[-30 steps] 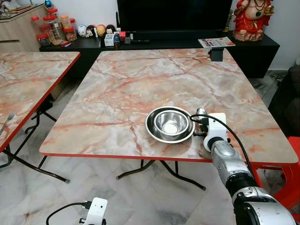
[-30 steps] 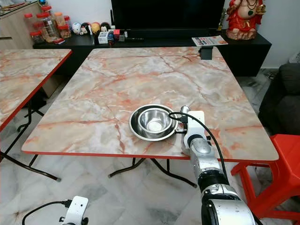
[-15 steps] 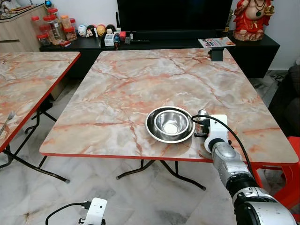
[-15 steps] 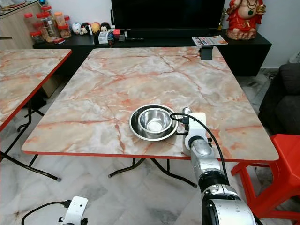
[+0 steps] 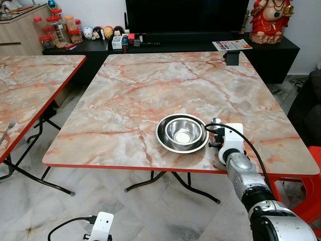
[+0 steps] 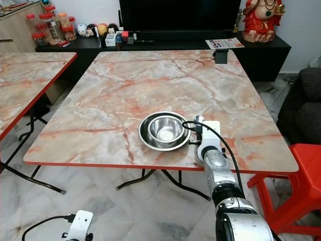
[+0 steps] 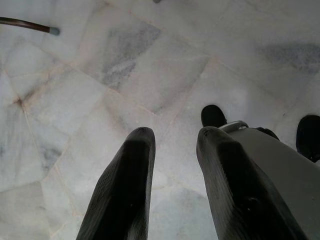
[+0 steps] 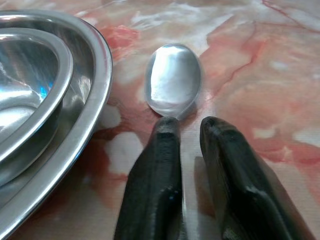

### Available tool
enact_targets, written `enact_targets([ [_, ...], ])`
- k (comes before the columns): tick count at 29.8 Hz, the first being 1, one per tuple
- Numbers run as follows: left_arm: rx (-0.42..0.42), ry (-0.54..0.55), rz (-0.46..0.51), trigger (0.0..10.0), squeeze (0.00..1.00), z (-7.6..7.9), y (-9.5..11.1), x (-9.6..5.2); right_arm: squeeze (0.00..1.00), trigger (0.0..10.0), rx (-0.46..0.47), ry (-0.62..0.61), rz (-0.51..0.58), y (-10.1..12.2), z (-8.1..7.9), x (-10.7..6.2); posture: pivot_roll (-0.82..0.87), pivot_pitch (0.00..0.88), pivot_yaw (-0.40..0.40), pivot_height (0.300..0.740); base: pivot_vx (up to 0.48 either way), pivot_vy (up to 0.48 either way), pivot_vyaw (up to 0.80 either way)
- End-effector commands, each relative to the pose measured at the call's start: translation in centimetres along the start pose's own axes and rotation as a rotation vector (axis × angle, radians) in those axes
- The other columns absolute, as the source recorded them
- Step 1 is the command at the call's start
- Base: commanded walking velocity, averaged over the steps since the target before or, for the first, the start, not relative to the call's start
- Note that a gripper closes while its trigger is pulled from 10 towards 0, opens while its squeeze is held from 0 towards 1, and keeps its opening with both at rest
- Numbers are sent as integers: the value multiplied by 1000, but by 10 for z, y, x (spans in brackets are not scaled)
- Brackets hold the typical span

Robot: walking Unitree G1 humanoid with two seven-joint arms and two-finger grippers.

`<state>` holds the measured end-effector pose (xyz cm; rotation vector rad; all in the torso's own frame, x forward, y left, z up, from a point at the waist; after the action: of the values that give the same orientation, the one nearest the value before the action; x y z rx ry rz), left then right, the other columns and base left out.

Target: Setting the table

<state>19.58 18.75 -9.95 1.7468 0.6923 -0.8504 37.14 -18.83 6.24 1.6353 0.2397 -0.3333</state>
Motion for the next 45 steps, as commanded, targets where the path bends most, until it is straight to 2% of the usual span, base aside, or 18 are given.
enact_targets([
  [1,-5,8,-16,10000,0,-4,-4,0,0,10000,4,10,18,6,-5,2,-41,0,37,740,0,0,0],
  [13,-2,9,-17,10000,0,-5,-4,0,0,10000,5,2,17,5,-5,2,-40,0,38,740,0,0,0],
  [17,-1,10,-16,10000,0,-5,-3,0,0,10000,15,-6,49,8,-6,1,-39,0,38,740,0,0,0],
  [26,-5,14,-15,10000,0,-7,-3,0,0,10000,47,-65,306,47,-1,-5,-37,0,36,740,0,0,0],
  [29,-8,14,-15,10000,0,-7,-4,0,0,10000,20,-96,419,57,2,-13,-38,0,35,740,0,0,0],
  [31,-9,14,-15,10000,0,-7,-4,0,0,10000,-10,-108,450,59,3,-16,-38,0,35,740,0,0,0],
  [33,-10,13,-15,10000,0,-6,-4,-1,0,10000,-25,-127,514,57,7,-25,-44,0,35,740,0,0,0],
  [39,-10,11,-15,10000,0,-5,-5,-1,0,10000,-79,-150,591,46,16,-44,-48,0,34,740,0,0,0],
  [41,-12,11,-14,10000,0,-5,-5,-1,0,10000,-70,-184,601,36,24,-55,-53,0,33,740,0,0,0],
  [42,-14,10,-13,10000,0,-5,-5,-1,0,10000,-67,-230,594,21,35,-66,-56,0,32,740,0,0,0],
  [45,-14,10,-11,10000,0,-5,-5,-1,0,10000,-71,-264,578,6,42,-77,-62,0,33,740,0,0,0],
])
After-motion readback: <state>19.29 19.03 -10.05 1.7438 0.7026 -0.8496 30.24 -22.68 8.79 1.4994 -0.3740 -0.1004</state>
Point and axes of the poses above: a point about 5 cm out from each wrist's last joint towards the gripper, its own x axis pointing out of the wrist towards the gripper, its own y axis along the axis of the wrist's last joint, z = x × y, the point moved 2 cm from there along x, pointing out of the wrist towards the gripper, and after that the axes turned 6 degrees about x, right-handed, at the moved point
